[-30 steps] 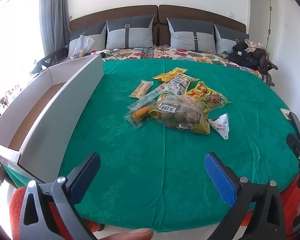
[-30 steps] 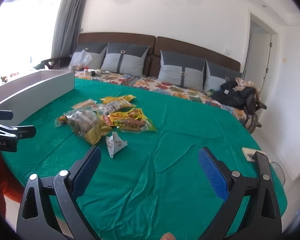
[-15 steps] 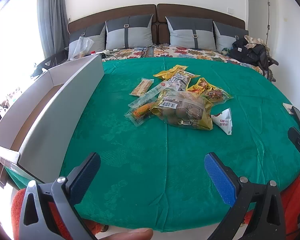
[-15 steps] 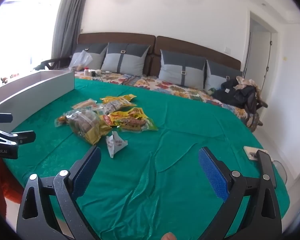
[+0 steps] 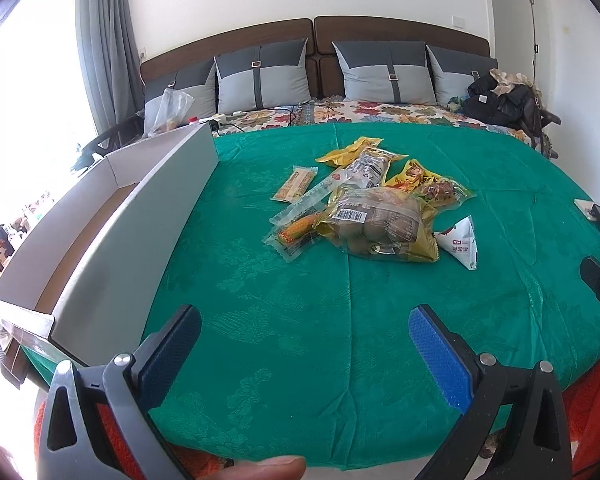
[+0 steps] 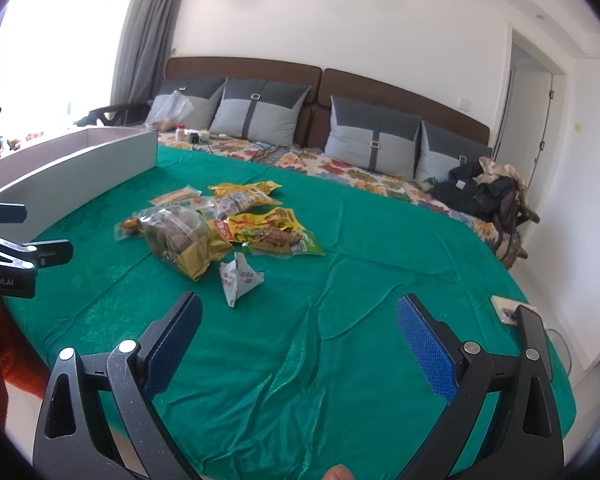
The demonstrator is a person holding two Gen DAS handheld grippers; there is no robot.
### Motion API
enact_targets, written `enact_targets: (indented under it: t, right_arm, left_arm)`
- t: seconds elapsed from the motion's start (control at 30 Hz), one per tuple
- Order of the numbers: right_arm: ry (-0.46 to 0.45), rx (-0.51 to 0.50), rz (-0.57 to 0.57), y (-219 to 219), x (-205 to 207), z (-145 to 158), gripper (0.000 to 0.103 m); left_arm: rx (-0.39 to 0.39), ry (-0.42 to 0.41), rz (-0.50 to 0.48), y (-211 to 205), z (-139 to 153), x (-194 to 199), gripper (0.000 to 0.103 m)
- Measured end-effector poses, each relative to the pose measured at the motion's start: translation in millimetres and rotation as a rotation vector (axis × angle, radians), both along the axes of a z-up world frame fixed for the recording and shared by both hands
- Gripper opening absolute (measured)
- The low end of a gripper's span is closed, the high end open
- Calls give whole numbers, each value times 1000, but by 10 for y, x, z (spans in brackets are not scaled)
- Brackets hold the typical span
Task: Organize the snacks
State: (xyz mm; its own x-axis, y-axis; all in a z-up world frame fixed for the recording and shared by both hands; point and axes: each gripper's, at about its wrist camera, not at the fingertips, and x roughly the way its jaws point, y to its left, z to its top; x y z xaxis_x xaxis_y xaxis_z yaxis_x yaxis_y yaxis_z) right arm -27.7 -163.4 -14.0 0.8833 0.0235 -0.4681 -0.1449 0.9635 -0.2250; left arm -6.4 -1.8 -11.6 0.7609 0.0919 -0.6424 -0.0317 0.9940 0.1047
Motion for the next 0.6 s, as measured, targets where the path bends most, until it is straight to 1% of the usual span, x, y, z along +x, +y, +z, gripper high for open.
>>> enact_targets:
  t: [0.1,0.3,0.4,0.47,0.6]
  right_arm:
    - [-5,-8,6,8,-18,5,99]
    - [5,-2,8,-43,2,-9,99]
    - [17,7,4,-85,34,-35,99]
    - [33,16,-4,-97,76,-59,99]
    - [54,24,-5,-108,107,-113,99]
  left_arm:
    - [15,3,-7,-21,-28,-3,103]
    - [-15,46,9,-12,-109,64,103]
    - [-64,77,21,36,-154,132,103]
    - [-80,98,40,69,-196,179,103]
    - [-69,117,56,105,-285,223,103]
